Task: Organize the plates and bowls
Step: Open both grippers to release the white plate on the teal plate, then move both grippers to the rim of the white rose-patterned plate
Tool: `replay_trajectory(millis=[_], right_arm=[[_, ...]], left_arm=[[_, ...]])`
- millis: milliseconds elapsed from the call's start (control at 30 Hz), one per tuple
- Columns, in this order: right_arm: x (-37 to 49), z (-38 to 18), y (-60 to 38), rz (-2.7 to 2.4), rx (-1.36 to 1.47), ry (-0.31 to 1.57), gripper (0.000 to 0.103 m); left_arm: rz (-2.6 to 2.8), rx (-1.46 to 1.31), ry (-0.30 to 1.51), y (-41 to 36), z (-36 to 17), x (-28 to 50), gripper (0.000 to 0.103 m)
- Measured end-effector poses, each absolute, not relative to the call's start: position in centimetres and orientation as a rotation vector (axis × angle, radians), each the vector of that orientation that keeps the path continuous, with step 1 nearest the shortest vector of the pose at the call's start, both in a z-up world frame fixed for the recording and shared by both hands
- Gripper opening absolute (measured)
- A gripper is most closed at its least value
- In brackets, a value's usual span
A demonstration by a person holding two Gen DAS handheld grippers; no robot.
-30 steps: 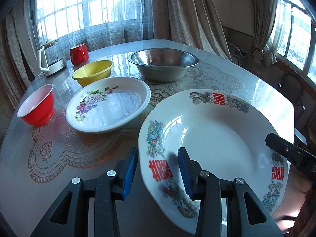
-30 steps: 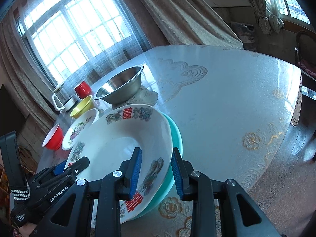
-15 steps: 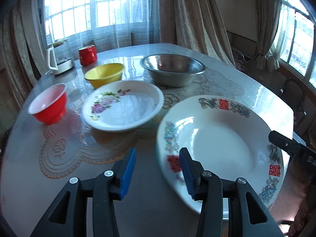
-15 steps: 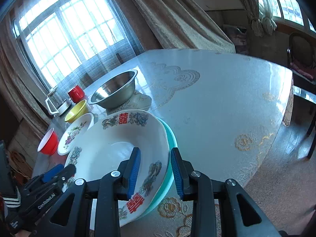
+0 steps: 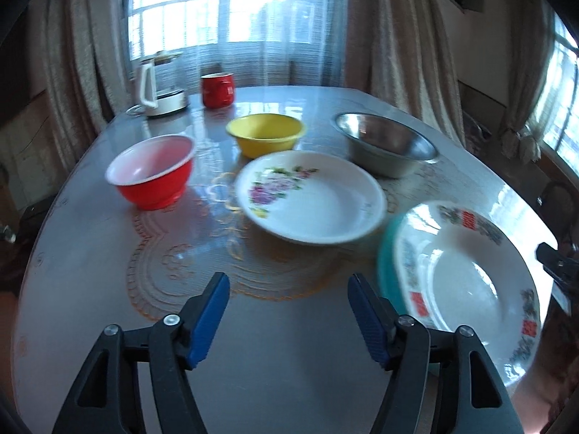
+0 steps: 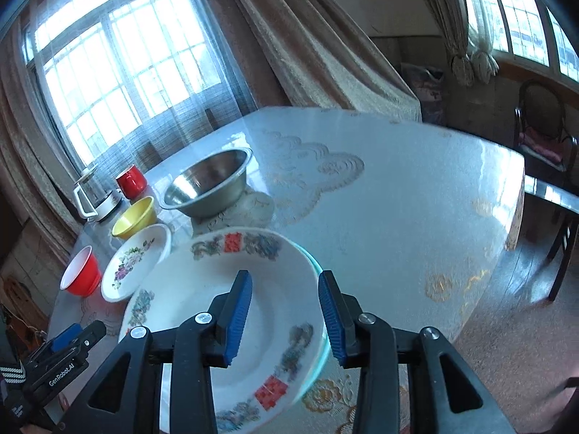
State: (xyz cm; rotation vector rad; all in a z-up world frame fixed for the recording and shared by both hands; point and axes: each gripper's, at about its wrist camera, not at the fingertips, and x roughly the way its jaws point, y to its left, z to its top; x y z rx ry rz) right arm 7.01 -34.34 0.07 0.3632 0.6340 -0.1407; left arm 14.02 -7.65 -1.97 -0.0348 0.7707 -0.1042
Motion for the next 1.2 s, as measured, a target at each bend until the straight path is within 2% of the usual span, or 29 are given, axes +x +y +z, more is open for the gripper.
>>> replay_trajectory(millis=[167,267,500,667,1200], right_arm=[[8.5,1.2,-32.4,-0.085,0.33,0.641,0.041],[9.8,1.5,-31.0,-0.03,0.33,0.659,0.041],[12.8,1.5,-27.6,0.059,0.305,0.707,0.041],[14.7,1.4,-26.2,0.095,0.303,0.746,0.042],[21.1,0.8,-23.6,0.107,0.251,0.851,0.043]], left_arm=[[-0.066,-0.072,0.784,-5.9,-2.3,15.7,0.071],[-0.052,-0.107,0.773,-5.0,-2.3,17.0,0.079],[-0.024,-0.16,0.781,-3.9,-3.0,20.1,0.081],[-0.035,-0.17,0.773,-4.3,-3.0,21.4,0.087],[-0.066,-0.212,0.812,-3.7,-4.0,25.1,0.087]])
